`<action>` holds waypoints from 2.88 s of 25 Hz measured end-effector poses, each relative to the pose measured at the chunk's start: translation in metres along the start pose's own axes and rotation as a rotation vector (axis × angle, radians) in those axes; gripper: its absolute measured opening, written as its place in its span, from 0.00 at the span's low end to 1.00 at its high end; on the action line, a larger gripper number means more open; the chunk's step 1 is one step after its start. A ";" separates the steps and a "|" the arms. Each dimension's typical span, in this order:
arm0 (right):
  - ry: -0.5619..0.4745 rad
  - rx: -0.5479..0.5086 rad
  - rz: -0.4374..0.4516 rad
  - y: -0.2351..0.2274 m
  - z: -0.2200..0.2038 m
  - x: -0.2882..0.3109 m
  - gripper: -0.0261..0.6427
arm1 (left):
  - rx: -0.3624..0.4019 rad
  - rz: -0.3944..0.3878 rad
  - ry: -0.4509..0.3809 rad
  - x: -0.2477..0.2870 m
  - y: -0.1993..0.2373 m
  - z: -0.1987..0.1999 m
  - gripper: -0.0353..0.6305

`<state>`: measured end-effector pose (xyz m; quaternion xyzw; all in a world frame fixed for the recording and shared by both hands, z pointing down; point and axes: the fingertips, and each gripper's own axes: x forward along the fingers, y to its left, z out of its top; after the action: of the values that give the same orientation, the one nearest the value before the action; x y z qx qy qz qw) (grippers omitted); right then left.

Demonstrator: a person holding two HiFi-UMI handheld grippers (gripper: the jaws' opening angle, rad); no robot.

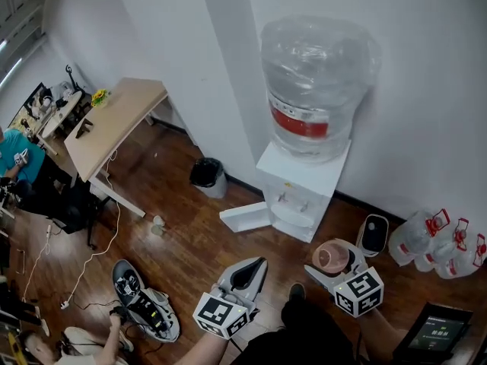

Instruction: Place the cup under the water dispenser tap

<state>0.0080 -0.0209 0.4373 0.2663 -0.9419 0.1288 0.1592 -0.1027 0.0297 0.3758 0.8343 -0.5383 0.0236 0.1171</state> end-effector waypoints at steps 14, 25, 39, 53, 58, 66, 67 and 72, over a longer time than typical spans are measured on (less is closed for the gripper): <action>0.060 0.011 0.010 -0.076 -0.032 0.087 0.63 | 0.001 -0.020 0.169 0.108 0.064 -0.049 0.07; 0.096 0.055 -0.081 -0.111 -0.129 0.175 0.63 | -0.018 -0.109 0.227 0.156 0.123 -0.143 0.09; 0.067 0.149 -0.225 -0.160 -0.245 0.279 0.63 | -0.088 -0.051 0.338 0.199 0.201 -0.287 0.10; 0.056 0.149 -0.337 -0.201 -0.305 0.346 0.63 | -0.073 -0.107 0.379 0.228 0.221 -0.348 0.10; 0.044 0.115 -0.365 -0.208 -0.306 0.356 0.63 | -0.054 -0.081 0.357 0.225 0.236 -0.344 0.10; 0.027 0.182 -0.535 -0.226 -0.313 0.358 0.63 | -0.081 -0.117 0.368 0.220 0.230 -0.348 0.10; 0.028 0.184 -0.552 -0.227 -0.313 0.359 0.63 | -0.085 -0.123 0.370 0.218 0.229 -0.348 0.10; 0.032 0.277 -0.652 -0.235 -0.321 0.357 0.63 | -0.096 -0.153 0.380 0.211 0.228 -0.344 0.10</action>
<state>-0.0782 -0.2742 0.8995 0.5699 -0.7784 0.2018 0.1691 -0.1908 -0.1722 0.7841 0.8466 -0.4422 0.1461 0.2577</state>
